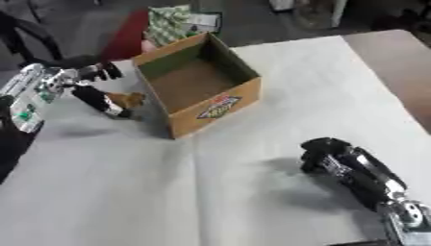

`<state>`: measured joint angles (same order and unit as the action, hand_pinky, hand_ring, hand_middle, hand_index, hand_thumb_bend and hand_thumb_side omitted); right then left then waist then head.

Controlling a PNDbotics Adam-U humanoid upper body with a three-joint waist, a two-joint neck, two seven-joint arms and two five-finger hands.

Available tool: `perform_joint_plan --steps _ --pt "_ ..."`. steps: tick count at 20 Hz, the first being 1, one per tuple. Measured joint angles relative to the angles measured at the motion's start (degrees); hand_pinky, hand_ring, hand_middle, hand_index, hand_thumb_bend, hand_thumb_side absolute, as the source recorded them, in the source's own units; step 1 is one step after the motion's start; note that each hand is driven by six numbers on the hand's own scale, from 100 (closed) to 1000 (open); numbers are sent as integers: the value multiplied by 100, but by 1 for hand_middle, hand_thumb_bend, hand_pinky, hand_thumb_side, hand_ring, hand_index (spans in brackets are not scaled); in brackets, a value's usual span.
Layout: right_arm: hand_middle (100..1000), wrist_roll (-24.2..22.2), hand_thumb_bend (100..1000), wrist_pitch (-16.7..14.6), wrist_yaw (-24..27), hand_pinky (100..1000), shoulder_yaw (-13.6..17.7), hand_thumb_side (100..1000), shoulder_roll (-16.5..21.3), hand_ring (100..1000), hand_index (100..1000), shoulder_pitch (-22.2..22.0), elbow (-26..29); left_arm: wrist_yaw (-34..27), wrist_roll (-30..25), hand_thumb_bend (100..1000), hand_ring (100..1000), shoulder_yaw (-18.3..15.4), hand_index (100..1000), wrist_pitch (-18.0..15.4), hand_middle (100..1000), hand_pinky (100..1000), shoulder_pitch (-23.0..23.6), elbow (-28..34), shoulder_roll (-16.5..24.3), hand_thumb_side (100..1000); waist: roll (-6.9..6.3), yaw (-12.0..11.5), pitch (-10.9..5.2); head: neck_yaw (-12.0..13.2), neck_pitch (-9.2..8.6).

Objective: Pick up objects on the table and place them in the box.

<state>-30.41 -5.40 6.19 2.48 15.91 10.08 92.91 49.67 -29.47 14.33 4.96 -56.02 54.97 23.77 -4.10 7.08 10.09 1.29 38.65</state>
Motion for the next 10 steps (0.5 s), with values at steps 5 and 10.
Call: perform_joint_plan --steps 5,10 --pt "568 -9 100 -7 -1 614 -1 599 0 571 745 2 0 268 171 730 819 -149 852 109 765 795 1 -308 -82 366 3 35 20 -1 -16" --pt "567 -14 100 -12 -1 614 -1 601 0 571 745 3 0 522 170 606 814 -233 844 124 759 792 9 -524 -110 252 3 35 30 -16 -21"
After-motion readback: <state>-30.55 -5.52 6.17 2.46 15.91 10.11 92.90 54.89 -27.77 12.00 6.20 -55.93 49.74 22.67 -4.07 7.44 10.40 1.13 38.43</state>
